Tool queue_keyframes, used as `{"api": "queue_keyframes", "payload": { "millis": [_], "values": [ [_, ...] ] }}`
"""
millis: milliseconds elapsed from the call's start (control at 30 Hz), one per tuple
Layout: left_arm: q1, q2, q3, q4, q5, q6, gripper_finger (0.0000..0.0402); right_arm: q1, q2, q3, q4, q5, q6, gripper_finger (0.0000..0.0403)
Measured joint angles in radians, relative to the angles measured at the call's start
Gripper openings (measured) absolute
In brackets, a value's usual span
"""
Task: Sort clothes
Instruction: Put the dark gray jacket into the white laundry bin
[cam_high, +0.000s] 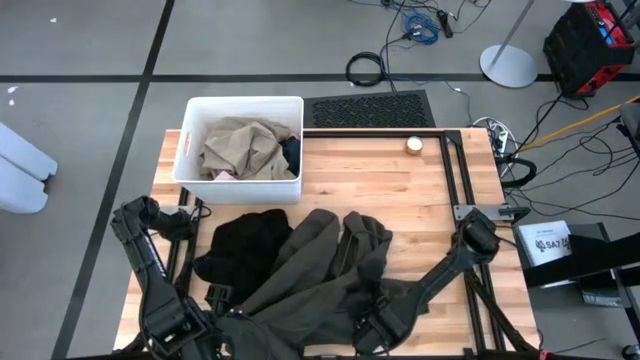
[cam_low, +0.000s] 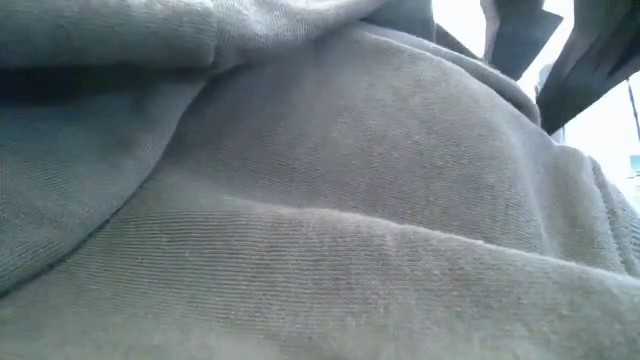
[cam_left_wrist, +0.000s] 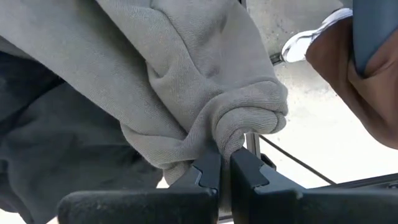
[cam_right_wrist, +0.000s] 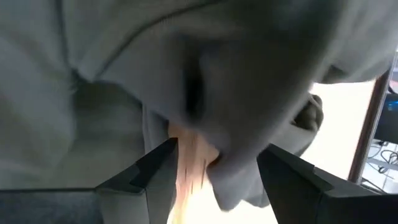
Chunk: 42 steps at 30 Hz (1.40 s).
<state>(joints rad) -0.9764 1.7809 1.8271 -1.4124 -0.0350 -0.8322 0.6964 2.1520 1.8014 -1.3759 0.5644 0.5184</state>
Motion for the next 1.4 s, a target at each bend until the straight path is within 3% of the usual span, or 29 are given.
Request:
{"api": "queue_keyframes", "payload": {
  "millis": [167, 333, 500, 600, 733, 900, 1133, 1200, 1300, 1400],
  "values": [
    [0.005, 0.000, 0.000, 0.000, -0.001, 0.000, 0.0013, -0.057, -0.001, -0.089, 0.088, 0.059, -0.008, 0.0178],
    [0.006, 0.000, 0.000, -0.002, -0.009, 0.004, 0.0013, -0.082, -0.001, -0.076, 0.065, 0.059, -0.063, 0.0028],
    [0.003, -0.004, 0.000, -0.005, -0.083, 0.064, 0.0013, -0.072, 0.000, 0.099, -0.200, 0.106, -0.005, 0.0005],
    [0.000, -0.032, 0.007, -0.019, -0.145, 0.088, 0.0011, -0.038, -0.061, 0.209, -0.174, 0.148, -0.054, 0.0003],
    [-0.007, -0.100, 0.050, -0.009, -0.308, 0.140, 0.0010, 0.000, -0.175, 0.369, -0.179, 0.289, -0.011, 0.0002],
    [-0.048, -0.236, 0.092, 0.099, -0.612, 0.312, 0.0010, 0.061, -0.331, 0.476, -0.110, 0.532, -0.006, 0.0001],
    [-0.067, -0.418, 0.093, 0.529, -1.088, 0.733, 0.0009, 0.127, -0.503, 0.498, 0.097, 0.949, -0.146, 0.0001],
    [-0.047, -0.443, 0.094, 0.680, -1.191, 0.857, 0.0009, 0.129, -0.527, 0.498, 0.167, 1.010, -0.230, 0.0000],
    [0.018, -0.463, 0.094, 0.860, -1.228, 1.014, 0.0008, 0.093, -0.549, 0.497, 0.252, 1.007, -0.327, 0.0000],
    [0.107, -0.465, 0.094, 0.988, -1.179, 1.122, 0.0008, 0.036, -0.555, 0.497, 0.296, 1.008, -0.422, 0.0000]
  ]
}}
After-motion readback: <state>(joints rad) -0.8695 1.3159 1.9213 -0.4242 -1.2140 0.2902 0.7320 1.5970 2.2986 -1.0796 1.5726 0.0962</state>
